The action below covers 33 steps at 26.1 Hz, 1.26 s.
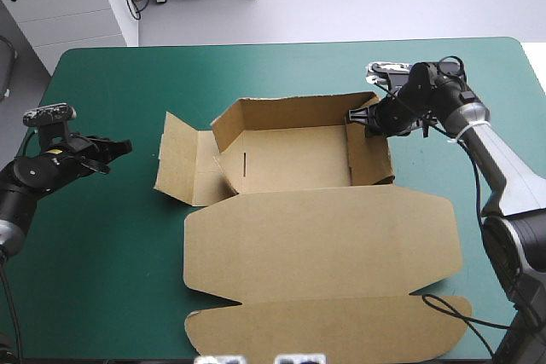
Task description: Fold the box
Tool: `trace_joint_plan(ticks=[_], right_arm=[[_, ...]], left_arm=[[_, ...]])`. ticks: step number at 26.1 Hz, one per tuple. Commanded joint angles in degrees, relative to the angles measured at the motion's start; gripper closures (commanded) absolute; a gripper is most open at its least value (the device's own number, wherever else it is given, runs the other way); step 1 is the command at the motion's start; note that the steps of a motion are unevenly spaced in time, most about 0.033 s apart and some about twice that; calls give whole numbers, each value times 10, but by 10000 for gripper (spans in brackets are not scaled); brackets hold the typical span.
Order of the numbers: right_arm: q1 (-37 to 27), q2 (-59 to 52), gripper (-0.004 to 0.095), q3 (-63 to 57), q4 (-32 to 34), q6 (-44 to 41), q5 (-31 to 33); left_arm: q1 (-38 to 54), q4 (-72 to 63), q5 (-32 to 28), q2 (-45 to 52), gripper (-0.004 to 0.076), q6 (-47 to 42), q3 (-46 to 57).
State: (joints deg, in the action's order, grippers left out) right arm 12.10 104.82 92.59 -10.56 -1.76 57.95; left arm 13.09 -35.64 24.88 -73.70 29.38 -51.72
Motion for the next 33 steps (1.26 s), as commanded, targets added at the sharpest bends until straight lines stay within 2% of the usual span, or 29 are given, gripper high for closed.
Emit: trace_joint_plan(ticks=[1,3,5,14,25,26,28,29,30,31,33], right_arm=[[0,-28,320,49,-21,-3,33],[0,-28,243,69,-24,-12,81],[0,-28,234,87,-22,-14,139],[0,-32,233,62,3,-9,135],[0,-5,256,13,-2,-5,135],[0,1,289,13,-3,-3,135],[0,13,455,13,-3,0,135],[0,16,630,13,-6,25,135],[0,16,736,13,-9,39,135],[0,16,930,14,-9,44,135],[0,16,926,14,-20,53,136]], left_arm=[[1,-15,-28,15,718,1,-17],[1,-15,-28,15,718,1,-17],[1,-18,-28,15,718,1,-17],[1,-21,-27,15,718,1,-17],[1,-21,-30,14,718,1,-17],[1,-21,-30,12,718,1,-17],[1,-21,-28,3,718,1,-17],[1,-23,-28,-6,718,0,-17],[1,-29,-27,-9,718,-1,-17],[1,-42,-21,-19,718,-1,-17],[1,-49,-15,-26,718,-1,-17]])
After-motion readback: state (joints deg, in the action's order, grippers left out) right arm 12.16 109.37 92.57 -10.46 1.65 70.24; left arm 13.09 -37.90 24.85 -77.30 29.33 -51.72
